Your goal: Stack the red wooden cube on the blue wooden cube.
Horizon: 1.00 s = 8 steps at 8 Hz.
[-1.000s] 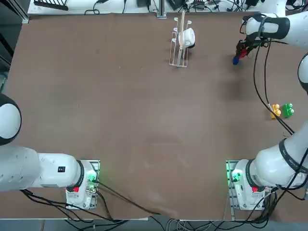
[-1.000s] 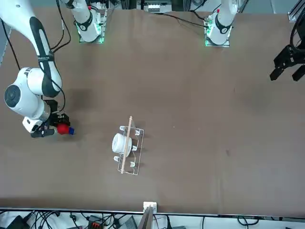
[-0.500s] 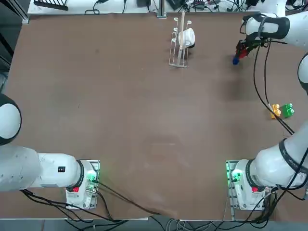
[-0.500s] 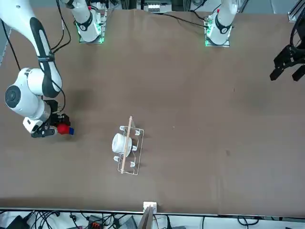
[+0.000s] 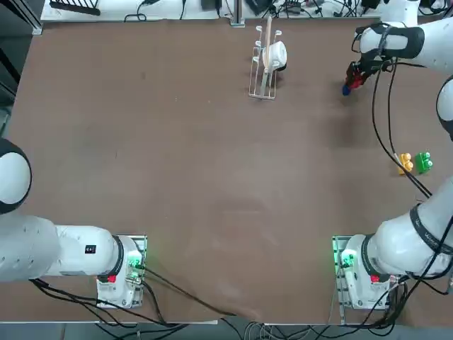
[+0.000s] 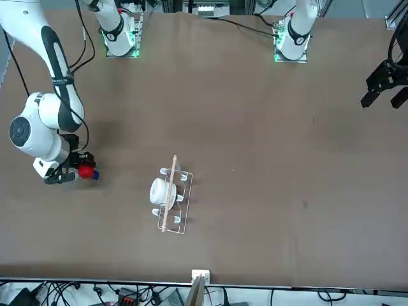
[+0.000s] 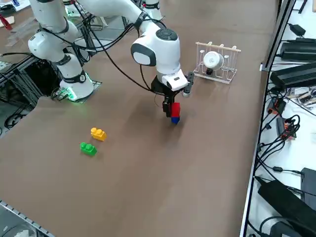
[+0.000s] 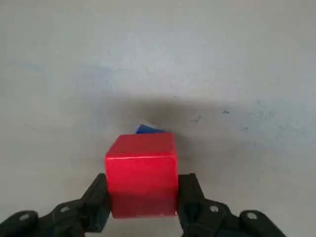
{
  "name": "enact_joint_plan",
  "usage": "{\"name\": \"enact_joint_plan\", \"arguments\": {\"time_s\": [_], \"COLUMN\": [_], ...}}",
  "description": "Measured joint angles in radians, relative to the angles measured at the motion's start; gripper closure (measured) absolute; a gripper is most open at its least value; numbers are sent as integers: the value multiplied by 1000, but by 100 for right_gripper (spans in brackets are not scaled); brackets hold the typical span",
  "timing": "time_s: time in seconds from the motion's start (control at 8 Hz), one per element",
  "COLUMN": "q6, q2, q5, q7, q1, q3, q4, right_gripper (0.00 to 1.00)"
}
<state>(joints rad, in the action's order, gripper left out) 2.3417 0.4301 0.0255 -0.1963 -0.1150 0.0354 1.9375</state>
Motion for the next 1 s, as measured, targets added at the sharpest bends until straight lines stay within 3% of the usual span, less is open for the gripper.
{"name": "enact_joint_plan", "arguments": {"time_s": [1.0], "q6": [0], "q2": [0], "q5": [0], "q7": [0], "q1": [0], "q3": [0], "q4": [0], "right_gripper": [30]}}
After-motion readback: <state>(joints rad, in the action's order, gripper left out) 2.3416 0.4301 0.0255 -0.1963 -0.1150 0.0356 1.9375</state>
